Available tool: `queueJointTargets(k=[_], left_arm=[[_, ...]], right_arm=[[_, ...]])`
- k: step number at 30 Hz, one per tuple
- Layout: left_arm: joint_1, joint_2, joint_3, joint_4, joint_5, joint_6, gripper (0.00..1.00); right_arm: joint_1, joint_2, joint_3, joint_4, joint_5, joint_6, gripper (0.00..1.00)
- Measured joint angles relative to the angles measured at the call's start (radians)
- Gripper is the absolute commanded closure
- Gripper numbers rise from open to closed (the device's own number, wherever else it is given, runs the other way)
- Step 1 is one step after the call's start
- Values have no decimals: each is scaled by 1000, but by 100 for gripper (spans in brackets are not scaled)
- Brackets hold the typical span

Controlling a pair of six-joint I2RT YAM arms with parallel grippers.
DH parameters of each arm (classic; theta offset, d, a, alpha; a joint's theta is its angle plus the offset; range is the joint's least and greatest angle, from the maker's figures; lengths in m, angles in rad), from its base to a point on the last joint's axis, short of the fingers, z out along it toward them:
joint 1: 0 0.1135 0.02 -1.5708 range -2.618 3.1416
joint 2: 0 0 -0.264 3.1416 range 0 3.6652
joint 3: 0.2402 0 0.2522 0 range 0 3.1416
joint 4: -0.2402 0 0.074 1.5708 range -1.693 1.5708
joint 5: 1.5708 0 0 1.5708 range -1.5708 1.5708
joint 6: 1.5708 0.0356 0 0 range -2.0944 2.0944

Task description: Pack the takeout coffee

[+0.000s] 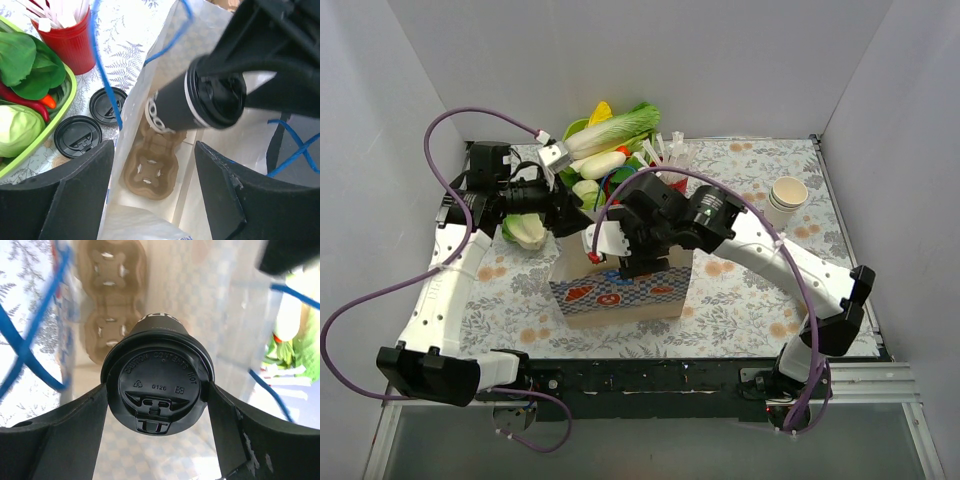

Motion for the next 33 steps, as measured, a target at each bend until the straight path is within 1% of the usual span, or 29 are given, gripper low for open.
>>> queueJointTargets(k=[4, 8, 11, 12, 17, 21, 25, 33], left_arm=[[0, -7, 0, 37, -40, -48, 34], [-2, -29, 0, 82, -155, -122, 34], [-1, -58, 0, 94, -200, -138, 32], [-1, -66, 1, 86, -194, -131, 32], [-1, -93, -14, -43, -87, 5, 28], [-2, -132, -74, -77, -40, 43, 27], [-2, -146, -71, -93, 10, 76, 27], [-2, -151, -51, -204, 107, 136, 28]], right_arm=[[39, 42, 2, 1, -19, 31, 99], [49, 79, -3, 9, -21, 79, 99], [59, 63, -42, 24, -5, 103, 99], [66, 49, -68, 36, 3, 109, 99], [137, -50, -217, 53, 13, 116, 99], [233, -108, -307, 55, 33, 114, 99], [301, -138, -379, 63, 43, 111, 99], [310, -188, -462, 96, 76, 119, 99]])
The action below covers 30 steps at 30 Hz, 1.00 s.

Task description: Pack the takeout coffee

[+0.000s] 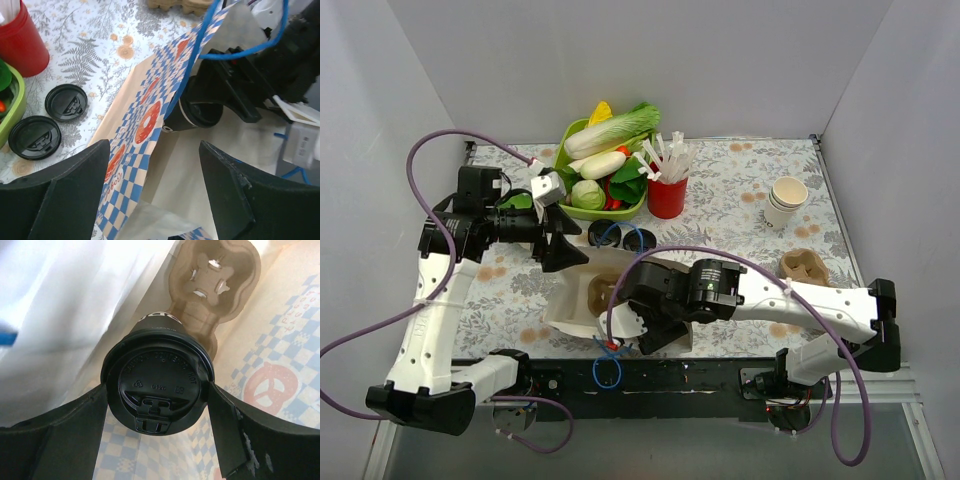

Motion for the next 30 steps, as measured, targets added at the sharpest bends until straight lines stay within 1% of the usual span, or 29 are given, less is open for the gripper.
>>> queueJointTargets(k=[3, 5, 7, 9, 12, 13, 15, 17, 20, 23, 26, 30], left_arm=[[0, 2, 68, -41, 36, -2, 28], [0, 3, 142, -27, 54, -27, 26], [0, -5, 200, 45, 48, -95, 26], [-2, -26, 200, 141, 6, -182, 28], [-2, -48, 145, 280, -119, -299, 30], [-2, -50, 101, 338, -167, -331, 31], [-2, -37, 28, 400, -216, -364, 32], [-1, -10, -57, 447, -236, -387, 33], [-1, 26, -179, 481, -232, -412, 33], [-1, 17, -276, 480, -201, -425, 33], [-1, -13, -329, 472, -156, -417, 34], [-2, -66, -359, 447, -84, -397, 34]], right_arm=[[1, -44, -46, 25, 18, 0, 99], [1, -62, -67, 33, 31, 2, 99], [1, -69, -81, 43, 39, 3, 99], [1, -72, -93, 47, 42, 4, 99], [1, -77, -104, 46, 41, 4, 99], [1, -84, -109, 45, 41, 4, 99], [1, -105, -122, 45, 41, 4, 99], [1, -135, -138, 42, 41, 3, 99], [1, -179, -153, 41, 43, -1, 99], [1, -219, -180, 46, 47, -3, 99], [1, -243, -209, 63, 57, -6, 99], [1, -259, -254, 125, 89, -13, 99]])
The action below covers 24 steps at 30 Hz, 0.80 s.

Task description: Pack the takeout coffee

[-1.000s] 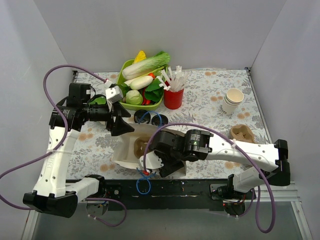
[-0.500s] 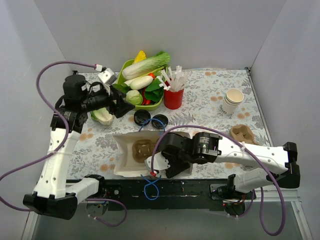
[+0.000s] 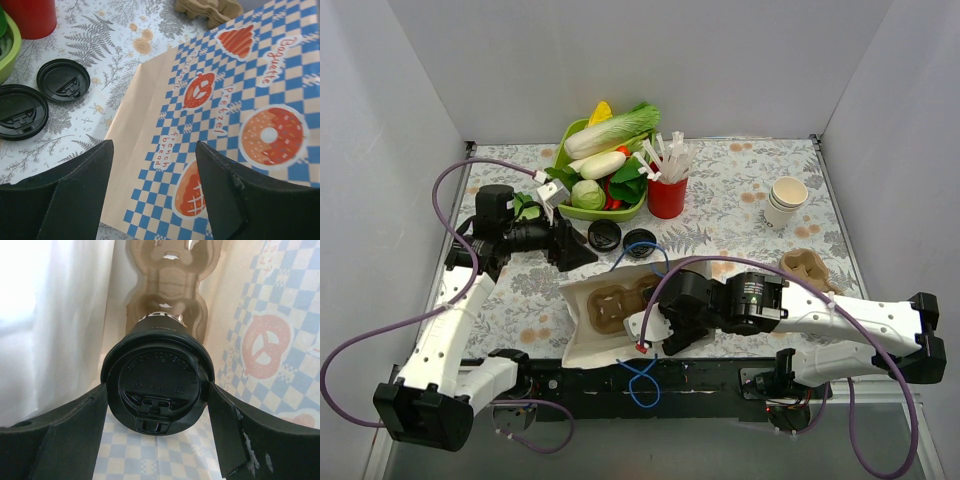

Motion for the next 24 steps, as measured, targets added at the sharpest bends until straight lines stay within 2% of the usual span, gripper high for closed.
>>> queueJointTargets(k=[10, 24], left_arm=[[0, -105, -39, 10, 73, 16, 35], [0, -109, -97, 44, 114, 14, 36]], right_arm=[[-37, -6, -28, 74, 48, 30, 99], [-68, 51, -27, 143, 68, 40, 99]])
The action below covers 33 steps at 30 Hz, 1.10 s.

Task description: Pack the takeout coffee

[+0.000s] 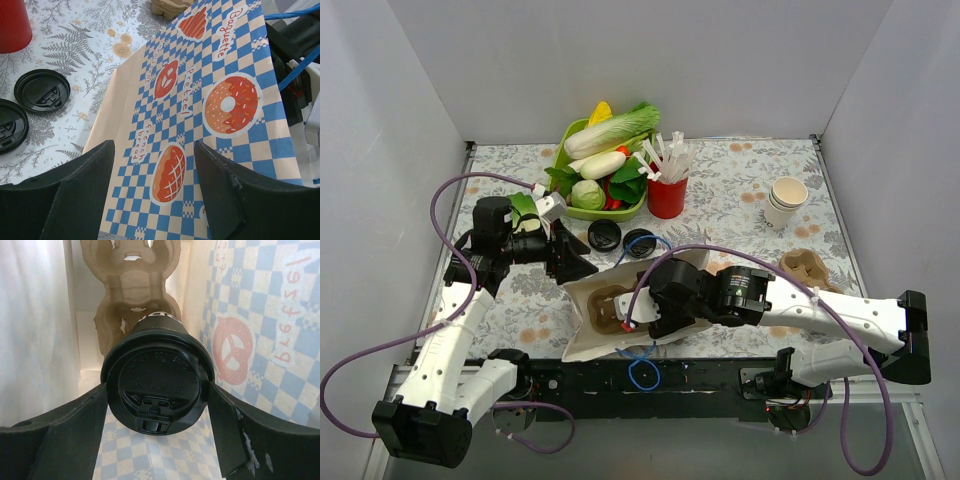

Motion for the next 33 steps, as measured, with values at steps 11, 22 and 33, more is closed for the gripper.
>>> queueJointTargets(k=[11, 22, 33], left_arm=[[0, 0, 0, 15, -4, 32, 36], [0, -29, -9, 19, -35, 71, 36], [0, -39, -17, 11, -37, 86, 36]], right_arm=[[3, -44, -7, -35, -41, -1, 99], [3, 3, -22, 32, 32, 10, 99], [2, 28, -21, 52, -5, 26, 99]])
